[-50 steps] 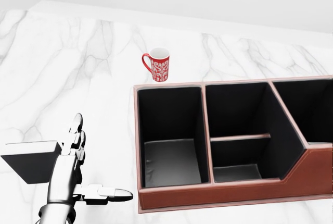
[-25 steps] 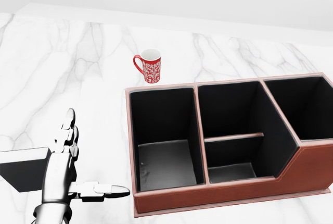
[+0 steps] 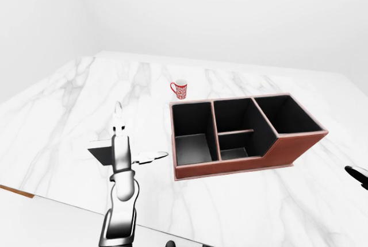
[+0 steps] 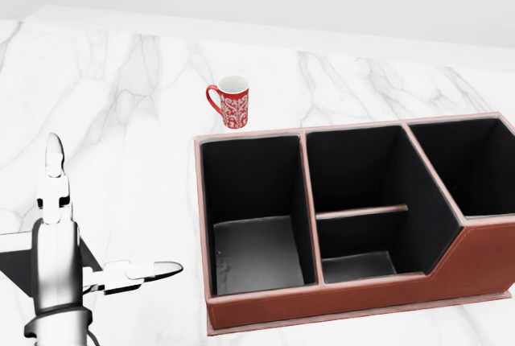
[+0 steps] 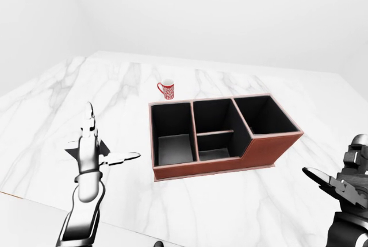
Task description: Pick up the book and place it in the left compartment of the caddy.
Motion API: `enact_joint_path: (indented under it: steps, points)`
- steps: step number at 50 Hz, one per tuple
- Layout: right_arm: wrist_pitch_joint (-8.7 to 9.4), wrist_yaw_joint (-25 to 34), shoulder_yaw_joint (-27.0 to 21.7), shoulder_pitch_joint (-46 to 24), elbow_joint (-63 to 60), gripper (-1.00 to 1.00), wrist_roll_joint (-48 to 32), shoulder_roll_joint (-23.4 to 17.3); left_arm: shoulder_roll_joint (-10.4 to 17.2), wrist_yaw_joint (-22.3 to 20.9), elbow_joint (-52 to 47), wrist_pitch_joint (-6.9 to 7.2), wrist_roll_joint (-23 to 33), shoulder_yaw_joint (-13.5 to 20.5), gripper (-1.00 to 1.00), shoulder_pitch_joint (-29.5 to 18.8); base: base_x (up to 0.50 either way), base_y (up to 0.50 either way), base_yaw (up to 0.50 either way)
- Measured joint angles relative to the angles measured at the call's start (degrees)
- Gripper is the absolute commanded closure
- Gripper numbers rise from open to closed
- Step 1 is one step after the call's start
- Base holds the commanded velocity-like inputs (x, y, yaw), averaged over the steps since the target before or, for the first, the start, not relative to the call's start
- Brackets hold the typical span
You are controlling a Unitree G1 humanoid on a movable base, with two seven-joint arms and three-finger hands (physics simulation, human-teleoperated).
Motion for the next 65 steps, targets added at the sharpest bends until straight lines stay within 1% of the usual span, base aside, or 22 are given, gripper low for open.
enact_joint_path:
  steps: [4,12,18,20,24,26,31,40,47,65]
  points:
    - [0.00,0.00,-0.01,-0.02,0.07,-1.00,-0.01,-0.02,-0.07,2.64,-2.24,0.09,3.33,0.20,-1.00,0.37,0.00,0.00,0.00]
    - [0.00,-0.11,-0.06,-0.06,0.10,-1.00,-0.03,-0.04,0.06,8.87,-6.91,1.23,10.53,1.69,-1.00,0.80,0.00,0.00,0.00]
    - [0.00,-0.16,0.00,-0.04,0.14,-1.00,-0.08,-0.02,0.33,12.68,-8.54,2.65,14.85,2.75,-1.00,0.67,0.00,0.00,0.00]
    - [0.00,-0.19,0.00,-0.01,0.09,-1.00,-0.07,0.00,0.42,13.79,-9.01,3.35,16.25,3.09,-1.00,0.60,0.00,0.00,0.00]
    - [0.00,-0.23,-0.04,0.04,-0.02,-1.00,-0.07,0.05,0.62,16.20,-9.74,5.21,19.40,3.78,-1.00,0.39,0.00,0.00,0.00]
    - [0.00,-0.20,-0.04,0.02,0.04,-1.00,-0.10,0.05,0.75,16.38,-10.06,6.08,20.82,4.05,-1.00,0.30,0.00,0.00,0.00]
    - [0.00,-0.18,-0.02,0.01,0.17,-1.00,-0.14,0.04,1.03,16.38,-10.73,7.69,24.47,4.10,-1.00,0.32,0.00,0.00,0.00]
    - [0.00,-0.20,-0.03,-0.01,0.35,-1.00,-0.19,-0.02,1.10,16.38,-11.41,9.97,29.01,3.80,-1.00,0.40,0.00,0.00,0.00]
    - [0.00,-0.30,-0.02,-0.05,0.39,-1.00,-0.29,-0.06,1.37,16.38,-10.76,10.00,32.39,3.33,-1.00,0.19,0.00,0.00,0.00]
    - [0.00,-0.32,0.08,-0.11,0.54,-1.00,-0.50,-0.12,2.52,16.38,-7.92,10.00,47.38,0.29,-1.00,-0.32,0.00,0.00,0.00]
